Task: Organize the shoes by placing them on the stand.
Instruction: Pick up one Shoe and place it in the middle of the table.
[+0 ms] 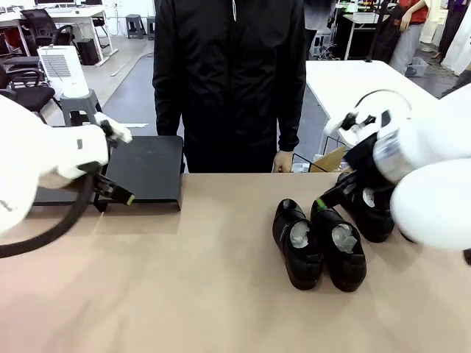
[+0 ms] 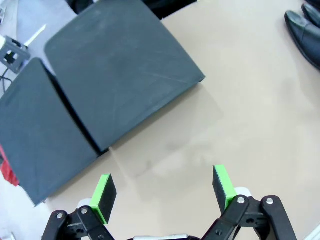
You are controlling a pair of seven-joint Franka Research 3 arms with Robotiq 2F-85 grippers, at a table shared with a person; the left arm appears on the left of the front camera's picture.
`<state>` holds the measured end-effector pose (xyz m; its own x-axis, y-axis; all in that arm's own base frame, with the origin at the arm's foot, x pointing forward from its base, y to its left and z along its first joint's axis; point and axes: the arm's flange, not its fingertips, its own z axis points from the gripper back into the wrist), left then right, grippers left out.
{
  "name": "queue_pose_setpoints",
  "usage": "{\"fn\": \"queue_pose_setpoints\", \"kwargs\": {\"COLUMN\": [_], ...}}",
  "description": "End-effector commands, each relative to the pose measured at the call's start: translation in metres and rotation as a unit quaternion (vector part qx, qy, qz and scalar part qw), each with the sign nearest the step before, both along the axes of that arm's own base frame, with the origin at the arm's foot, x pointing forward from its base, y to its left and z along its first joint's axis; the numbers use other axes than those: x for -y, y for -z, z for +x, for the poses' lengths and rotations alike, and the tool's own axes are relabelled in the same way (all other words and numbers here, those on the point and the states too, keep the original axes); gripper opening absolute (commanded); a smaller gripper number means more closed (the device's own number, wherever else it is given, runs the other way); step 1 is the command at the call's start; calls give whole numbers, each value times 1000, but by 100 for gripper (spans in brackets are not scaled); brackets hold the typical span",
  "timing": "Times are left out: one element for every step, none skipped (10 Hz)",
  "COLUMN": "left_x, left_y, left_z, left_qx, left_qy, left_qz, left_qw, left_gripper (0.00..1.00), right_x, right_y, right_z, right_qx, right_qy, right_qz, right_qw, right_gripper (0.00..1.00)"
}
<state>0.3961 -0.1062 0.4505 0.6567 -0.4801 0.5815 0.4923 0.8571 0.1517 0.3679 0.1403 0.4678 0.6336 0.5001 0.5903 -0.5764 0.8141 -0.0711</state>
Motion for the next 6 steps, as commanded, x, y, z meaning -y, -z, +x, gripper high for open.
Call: {"fn": "queue_pose_setpoints", "kwargs": {"left_x": [-57, -86, -108, -134, -152, -164], "left_y": [-15, -25, -42, -59, -70, -74], "left_z": [-24, -25, -24, -31, -36, -38], "left_qx": [-19, -20, -19, -11, -2, -10], "left_qy": [-3, -16, -20, -17, -13, -14], "left_qz": [-31, -51, -69, -104, -134, -157], "left_qw": [999, 998, 997, 994, 991, 987], "left_gripper": [100, 100, 100, 100, 100, 100], "right_x": [63, 93, 117, 141, 162, 184], "right_y": [-34, -45, -57, -65, -68, -66], "right_z": [-28, -36, -45, -54, -62, -69], "right_qx": [-20, -28, -41, -59, -63, -68], "right_qy": [-19, -19, -9, 0, 0, 8], "right_qz": [66, 91, 100, 101, 111, 114], "right_qw": [997, 995, 994, 993, 992, 991], "right_gripper": [100, 100, 100, 100, 100, 100]}}
